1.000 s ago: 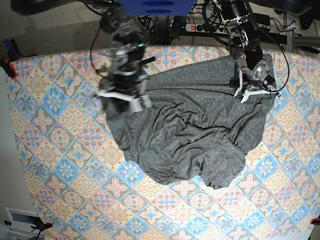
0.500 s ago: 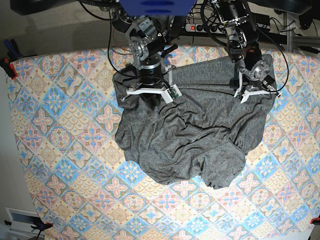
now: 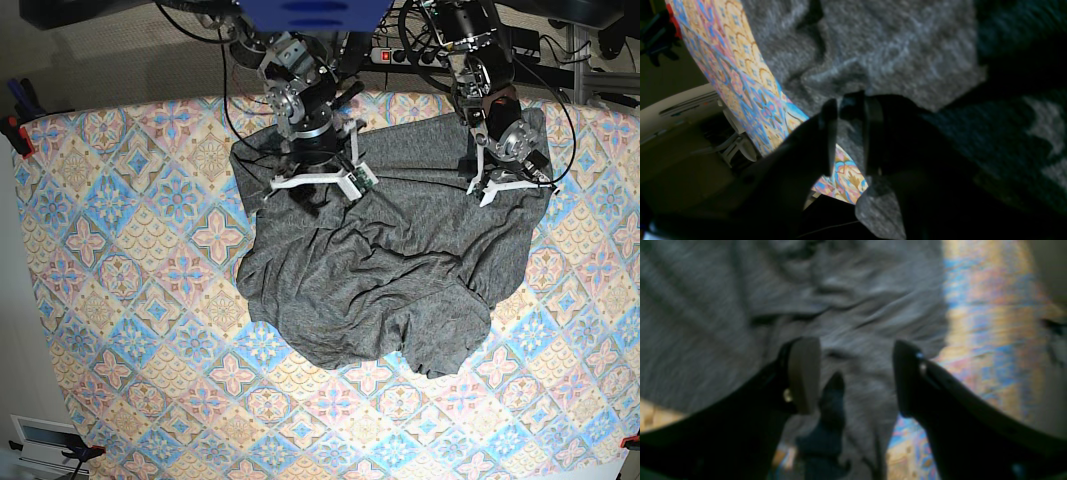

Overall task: Layout the t-shirt on the table in an organized manner, then fold the t-shirt properly
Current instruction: 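Move the right gripper inward and grasp the shirt near the left gripper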

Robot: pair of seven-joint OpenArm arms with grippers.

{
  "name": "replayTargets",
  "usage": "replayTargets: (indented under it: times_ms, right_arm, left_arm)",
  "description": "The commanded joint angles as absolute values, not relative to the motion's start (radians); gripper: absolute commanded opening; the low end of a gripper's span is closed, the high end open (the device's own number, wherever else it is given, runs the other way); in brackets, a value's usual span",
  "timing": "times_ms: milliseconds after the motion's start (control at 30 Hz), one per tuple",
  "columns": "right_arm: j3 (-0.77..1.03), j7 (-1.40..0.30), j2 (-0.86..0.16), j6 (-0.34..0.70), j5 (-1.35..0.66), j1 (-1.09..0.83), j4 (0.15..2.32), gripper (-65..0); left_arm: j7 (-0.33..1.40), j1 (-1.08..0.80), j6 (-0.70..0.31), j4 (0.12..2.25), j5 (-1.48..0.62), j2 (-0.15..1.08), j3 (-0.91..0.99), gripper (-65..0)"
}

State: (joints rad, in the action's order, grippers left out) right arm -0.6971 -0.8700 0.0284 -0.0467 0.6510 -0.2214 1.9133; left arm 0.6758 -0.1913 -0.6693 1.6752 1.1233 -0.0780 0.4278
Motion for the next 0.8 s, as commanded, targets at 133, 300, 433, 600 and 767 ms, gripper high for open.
replayTargets:
  times_ms: [133, 300, 433, 600, 767]
  right_arm:
    - [-0.671, -0.842, 0.036, -0.067, 0.651, -0.213, 1.979, -29.1]
    - [-0.539, -0.837, 0.008, -0.067, 0.651, -0.216, 1.979, -29.0]
    - [-0.456, -0.816, -0.027, -0.067, 0.648, -0.259, 1.975, -29.0]
    - [-0.387, -0.766, -0.065, -0.067, 0.593, -0.328, 1.975, -29.0]
    - [-0.315, -0.684, -0.084, -0.067, 0.435, -0.374, 1.951, -29.0]
  left_arm:
    - [0.696, -0.205, -0.698, 1.666, 1.112, -0.079, 0.433, -51.1]
    - [0.696, -0.205, -0.698, 1.666, 1.112, -0.079, 0.433, -51.1]
    - [0.696, -0.205, -0.698, 1.666, 1.112, -0.079, 0.433, -51.1]
    - [0.696, -0.203, -0.698, 1.666, 1.112, -0.079, 0.432, -51.1]
    - [0.696, -0.202, -0.698, 1.666, 1.112, -0.079, 0.432, -51.1]
